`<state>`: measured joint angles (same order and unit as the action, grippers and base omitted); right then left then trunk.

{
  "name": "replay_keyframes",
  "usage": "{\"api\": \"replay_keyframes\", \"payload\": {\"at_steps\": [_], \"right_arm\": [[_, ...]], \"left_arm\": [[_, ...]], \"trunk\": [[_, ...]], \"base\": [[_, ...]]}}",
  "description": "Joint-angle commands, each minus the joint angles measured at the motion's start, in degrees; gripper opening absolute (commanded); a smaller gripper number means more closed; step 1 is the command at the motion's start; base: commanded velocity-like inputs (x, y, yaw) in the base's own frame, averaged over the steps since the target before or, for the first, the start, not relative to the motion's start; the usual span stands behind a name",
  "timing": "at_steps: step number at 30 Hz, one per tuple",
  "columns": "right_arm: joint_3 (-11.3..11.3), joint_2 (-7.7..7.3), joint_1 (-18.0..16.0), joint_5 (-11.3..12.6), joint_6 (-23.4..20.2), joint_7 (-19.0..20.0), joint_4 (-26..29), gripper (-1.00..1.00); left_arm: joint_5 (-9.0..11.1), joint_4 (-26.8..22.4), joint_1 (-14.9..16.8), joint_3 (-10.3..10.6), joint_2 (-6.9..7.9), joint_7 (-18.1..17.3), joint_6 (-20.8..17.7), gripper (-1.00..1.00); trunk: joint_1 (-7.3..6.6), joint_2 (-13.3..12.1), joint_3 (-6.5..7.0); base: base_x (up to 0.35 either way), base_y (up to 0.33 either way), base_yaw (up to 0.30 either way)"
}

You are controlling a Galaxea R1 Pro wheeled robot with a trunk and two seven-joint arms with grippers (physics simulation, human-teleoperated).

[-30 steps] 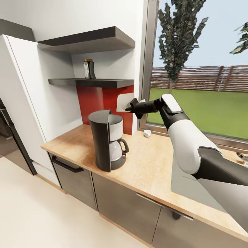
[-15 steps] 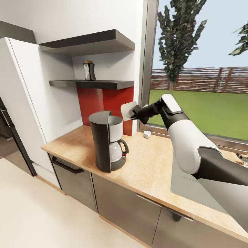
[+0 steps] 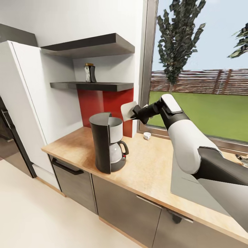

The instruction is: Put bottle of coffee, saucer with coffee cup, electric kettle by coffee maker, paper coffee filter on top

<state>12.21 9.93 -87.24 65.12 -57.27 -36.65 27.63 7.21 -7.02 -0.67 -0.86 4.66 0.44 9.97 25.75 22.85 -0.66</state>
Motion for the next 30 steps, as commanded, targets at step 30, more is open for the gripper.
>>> {"api": "replay_keyframes", "payload": {"at_steps": [30], "right_arm": [[0.4,0.06,0.0,0.5,0.0,-0.7,-0.2,-1.00]], "left_arm": [[0.4,-0.1,0.0,-0.1,0.00,0.0,0.1,1.00]], "trunk": [[0.03,0.1,1.03]], "base": [[0.067,0.074,0.000]]}}
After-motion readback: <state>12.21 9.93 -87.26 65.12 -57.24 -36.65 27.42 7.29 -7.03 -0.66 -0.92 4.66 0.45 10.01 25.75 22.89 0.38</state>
